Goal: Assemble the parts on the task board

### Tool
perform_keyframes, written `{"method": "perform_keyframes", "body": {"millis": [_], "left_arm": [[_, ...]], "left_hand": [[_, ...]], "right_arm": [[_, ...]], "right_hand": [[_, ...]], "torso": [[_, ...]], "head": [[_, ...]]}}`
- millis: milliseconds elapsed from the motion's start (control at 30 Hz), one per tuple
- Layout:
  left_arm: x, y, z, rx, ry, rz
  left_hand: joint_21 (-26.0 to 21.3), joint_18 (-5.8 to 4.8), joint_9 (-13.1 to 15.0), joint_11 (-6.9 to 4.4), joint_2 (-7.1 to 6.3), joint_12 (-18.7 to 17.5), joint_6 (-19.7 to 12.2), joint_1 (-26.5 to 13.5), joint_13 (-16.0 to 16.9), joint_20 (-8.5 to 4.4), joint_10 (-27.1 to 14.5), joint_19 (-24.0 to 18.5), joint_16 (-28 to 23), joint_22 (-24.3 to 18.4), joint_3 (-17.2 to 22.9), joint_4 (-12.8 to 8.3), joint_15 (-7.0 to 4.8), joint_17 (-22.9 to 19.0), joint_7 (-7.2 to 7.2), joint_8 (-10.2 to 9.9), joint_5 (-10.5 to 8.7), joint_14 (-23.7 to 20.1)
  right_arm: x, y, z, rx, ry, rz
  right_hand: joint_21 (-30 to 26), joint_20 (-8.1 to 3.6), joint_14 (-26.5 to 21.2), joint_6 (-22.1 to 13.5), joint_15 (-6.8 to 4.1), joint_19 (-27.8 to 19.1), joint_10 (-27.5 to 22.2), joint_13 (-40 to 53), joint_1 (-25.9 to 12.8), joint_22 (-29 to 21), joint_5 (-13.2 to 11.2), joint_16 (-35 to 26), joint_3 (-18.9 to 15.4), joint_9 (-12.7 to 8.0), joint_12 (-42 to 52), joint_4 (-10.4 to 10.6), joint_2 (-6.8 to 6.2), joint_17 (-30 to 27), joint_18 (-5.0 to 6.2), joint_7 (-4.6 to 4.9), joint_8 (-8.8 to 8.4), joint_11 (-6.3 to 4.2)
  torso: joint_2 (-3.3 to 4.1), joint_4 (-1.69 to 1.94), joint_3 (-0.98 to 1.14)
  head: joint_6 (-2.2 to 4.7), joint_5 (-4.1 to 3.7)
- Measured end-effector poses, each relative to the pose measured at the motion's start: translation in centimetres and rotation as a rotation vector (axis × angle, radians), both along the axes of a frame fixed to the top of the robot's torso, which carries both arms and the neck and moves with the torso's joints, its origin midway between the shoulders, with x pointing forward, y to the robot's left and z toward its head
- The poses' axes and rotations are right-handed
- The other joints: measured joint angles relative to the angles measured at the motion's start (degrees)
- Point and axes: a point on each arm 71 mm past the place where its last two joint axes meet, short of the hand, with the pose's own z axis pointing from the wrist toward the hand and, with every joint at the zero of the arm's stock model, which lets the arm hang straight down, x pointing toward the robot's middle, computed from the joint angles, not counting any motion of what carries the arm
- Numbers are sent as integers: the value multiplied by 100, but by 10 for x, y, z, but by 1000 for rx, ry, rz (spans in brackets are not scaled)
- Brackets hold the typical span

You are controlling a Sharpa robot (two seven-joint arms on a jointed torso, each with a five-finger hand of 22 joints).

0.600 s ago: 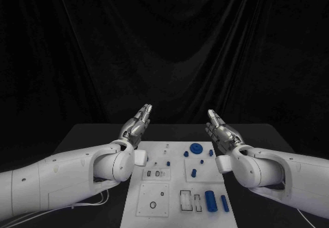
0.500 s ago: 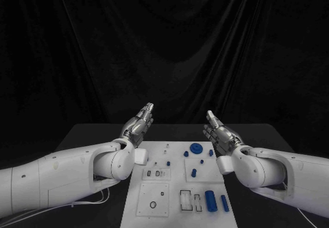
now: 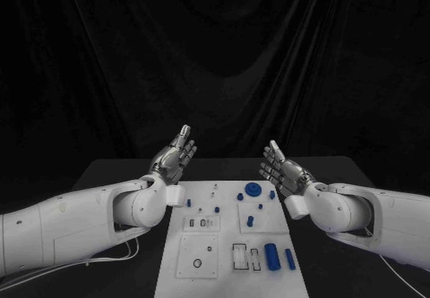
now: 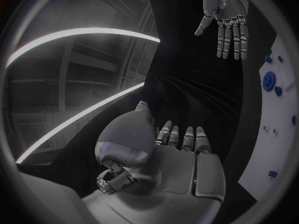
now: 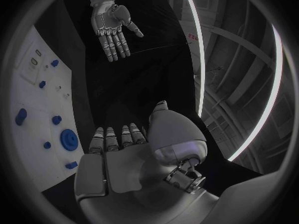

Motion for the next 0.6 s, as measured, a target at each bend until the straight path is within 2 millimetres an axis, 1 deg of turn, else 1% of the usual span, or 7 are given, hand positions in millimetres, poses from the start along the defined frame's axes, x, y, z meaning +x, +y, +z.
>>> {"method": "perform_keyframes", "body": {"millis": [67, 233, 300, 400, 433, 533, 600], "left_arm": [[0, -2, 0, -8, -2, -2], [1, -3, 1, -18, -4, -4], [1, -2, 1, -18, -6, -2], [2, 2, 1, -4, -20, 2], [2, 4, 1, 4, -27, 4], [3, 9, 2, 40, -58, 6], [3, 12, 2, 63, -78, 4]], "left_hand": [[0, 0, 0, 32, -18, 0, 17, 38, 0, 0, 8, 0, 0, 0, 0, 0, 0, 0, 17, 0, 0, 0], [0, 0, 5, 89, -43, 0, 43, 169, -1, 0, 7, 0, 0, -1, 0, 0, 0, 1, 52, 0, 0, 0], [0, 0, 5, 112, -55, 0, 15, 227, -1, 0, -11, 0, 0, -3, 0, 0, 0, 1, 80, 0, 0, 0], [0, 3, 5, 154, -55, 0, 12, 227, -1, 0, -9, 0, 0, -4, 0, 0, 0, 2, 83, 0, 0, 0], [0, 52, 5, 154, -55, 0, -7, 227, -1, 0, -9, 0, 0, -4, 0, 0, 0, 2, 102, 0, 0, 0], [0, 92, 5, 204, -24, 0, -27, 265, -1, 0, -2, 0, 0, -5, 51, -2, 0, 2, 122, 0, 33, 0], [0, 93, 5, 214, -50, 0, -26, 291, -1, 0, -10, 0, 0, -5, 50, 0, 0, 3, 121, 0, 50, 0]], "right_arm": [[0, -2, 0, 1, 2, 7], [2, -9, -2, -5, -2, 21], [3, -12, -2, -15, -11, 31], [5, -15, -3, -37, -32, 52], [5, -15, -2, -45, -40, 60], [5, -17, -2, -77, -68, 88], [5, -18, -2, -104, -88, 105]], "right_hand": [[0, 0, 0, 9, 0, 0, -7, 0, 0, 0, 0, 0, 0, 0, 0, 0, 0, 0, 0, 9, 0, 31], [0, 0, 0, 20, 0, 0, -4, 0, 31, 0, -56, 0, 0, 0, 0, 0, -31, 0, 0, 61, 0, 292], [0, 122, 0, 20, 0, -3, 4, 0, 31, 0, -119, 0, 0, 0, 0, 0, -31, 0, 0, 61, 0, 423], [0, 206, 0, 5, 0, 0, -2, 0, 31, 0, -118, 0, 0, -1, 0, 0, -31, 0, 0, 108, 0, 447], [0, 242, 0, 20, 0, -3, -1, 0, 65, 0, -110, 0, 2, -1, 0, -1, -65, 0, 0, 123, 0, 498], [0, 334, 0, 50, 0, -2, -4, 0, 165, 0, 13, 0, 63, 7, 0, -8, -129, 0, 0, 228, 0, 594], [0, 448, 0, 87, 0, -5, -4, 0, 343, 0, 145, 0, 140, 17, 0, -18, -144, 0, 0, 403, 1, 733]], "torso": [[-2, 1, 2], [-3, 9, 0], [-3, 9, 0], [-2, 5, -1], [-3, 1, 0], [-4, -2, 0], [-5, -2, 0]], "head": [[-13, -24], [-19, -25], [-1, -16], [21, 14], [21, 25], [9, 42], [-1, 63]]}}
